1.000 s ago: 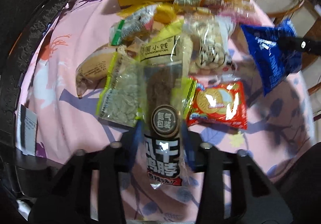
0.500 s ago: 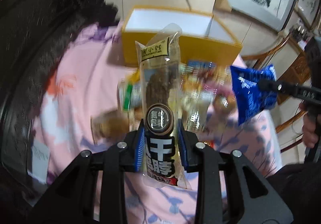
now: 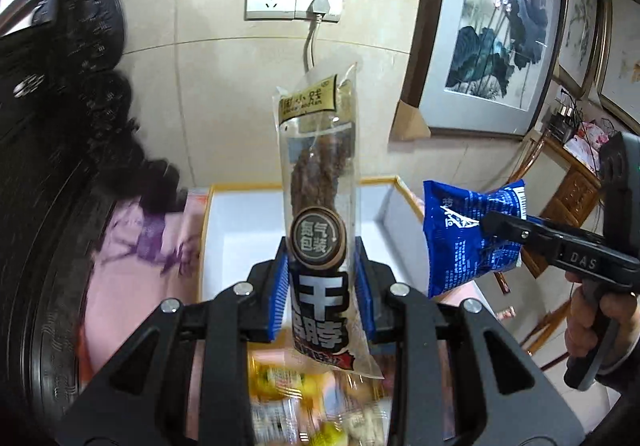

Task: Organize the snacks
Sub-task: 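Carry both packs into the yellow box and open both grippers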

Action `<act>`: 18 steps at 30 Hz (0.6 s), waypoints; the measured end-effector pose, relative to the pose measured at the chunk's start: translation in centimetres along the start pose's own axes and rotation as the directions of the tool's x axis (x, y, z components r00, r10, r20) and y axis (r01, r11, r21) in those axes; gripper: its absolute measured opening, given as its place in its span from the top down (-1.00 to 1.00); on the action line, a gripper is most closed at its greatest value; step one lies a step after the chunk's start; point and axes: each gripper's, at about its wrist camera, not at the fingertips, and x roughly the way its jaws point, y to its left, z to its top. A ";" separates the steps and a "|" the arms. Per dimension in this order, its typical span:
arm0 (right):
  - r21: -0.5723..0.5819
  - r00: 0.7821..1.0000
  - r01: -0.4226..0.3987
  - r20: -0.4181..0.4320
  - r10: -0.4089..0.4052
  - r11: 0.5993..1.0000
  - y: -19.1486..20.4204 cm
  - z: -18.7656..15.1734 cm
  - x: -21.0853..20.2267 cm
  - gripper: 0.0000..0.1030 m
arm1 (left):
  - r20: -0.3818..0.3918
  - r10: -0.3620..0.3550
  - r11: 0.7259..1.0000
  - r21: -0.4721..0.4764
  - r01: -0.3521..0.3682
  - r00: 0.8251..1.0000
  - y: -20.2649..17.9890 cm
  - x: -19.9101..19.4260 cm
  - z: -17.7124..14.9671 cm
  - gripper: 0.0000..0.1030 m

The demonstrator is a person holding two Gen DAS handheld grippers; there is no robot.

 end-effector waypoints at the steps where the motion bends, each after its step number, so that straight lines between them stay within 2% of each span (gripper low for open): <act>1: -0.002 1.000 0.010 0.011 -0.010 1.000 -0.2 0.6 0.6 0.30 | -0.007 0.002 1.000 0.005 -0.002 1.000 0.3 1.6 1.0 0.42; 3: -0.018 0.999 0.029 0.026 -0.029 0.999 -0.2 2.0 1.9 0.28 | -0.017 0.004 1.000 0.009 -0.004 1.000 0.8 4.2 2.4 0.42; 4: -0.033 0.999 0.034 0.025 -0.033 0.999 -0.2 2.5 2.7 0.22 | -0.031 0.006 1.000 0.009 -0.006 0.999 1.1 5.4 3.0 0.31; 5: -0.042 0.999 0.046 0.019 -0.046 0.998 -0.1 2.8 3.3 0.22 | -0.054 0.024 1.000 0.008 -0.023 0.998 1.3 6.5 3.6 0.03; 6: -0.049 0.997 0.074 0.015 -0.073 0.996 -0.1 3.2 3.8 0.05 | -0.066 0.072 0.997 0.005 -0.071 0.995 1.4 7.3 4.0 -0.19; 7: -0.044 0.995 0.100 0.017 -0.099 0.994 -0.1 3.4 3.8 -0.33 | -0.061 0.123 0.992 -0.001 -0.123 0.991 1.5 7.3 4.4 -0.59; 8: -0.027 0.992 0.122 0.038 -0.121 0.992 -0.3 3.5 3.2 -0.43 | -0.034 0.158 0.987 -0.010 -0.158 0.987 1.5 6.8 4.5 -0.78; 10: -0.020 0.988 0.139 0.065 -0.138 0.990 -0.5 2.9 2.2 -0.70 | 0.035 0.177 0.984 -0.019 -0.176 0.984 1.5 5.1 4.4 -0.86; 12: -0.014 0.984 0.174 0.042 -0.173 0.985 -1.1 1.4 1.6 -0.88 | 0.048 0.186 0.982 -0.027 -0.184 0.981 1.9 3.8 3.7 -0.93; 14: 0.020 0.984 0.181 -0.008 -0.181 0.983 -2.0 -0.3 1.5 -0.88 | 0.027 0.191 0.981 -0.048 -0.189 0.981 2.4 2.7 2.4 -0.93; 16: 0.083 0.981 0.179 -0.093 -0.171 0.980 -3.1 -2.6 1.6 -0.88 | -0.005 0.196 0.978 -0.075 -0.195 0.981 3.1 1.5 0.5 -0.93; 18: 0.166 0.970 0.197 -0.174 -0.168 0.966 -4.1 -5.4 1.7 -0.88 | -0.038 0.205 0.973 -0.097 -0.208 0.978 3.6 0.2 -1.9 -0.93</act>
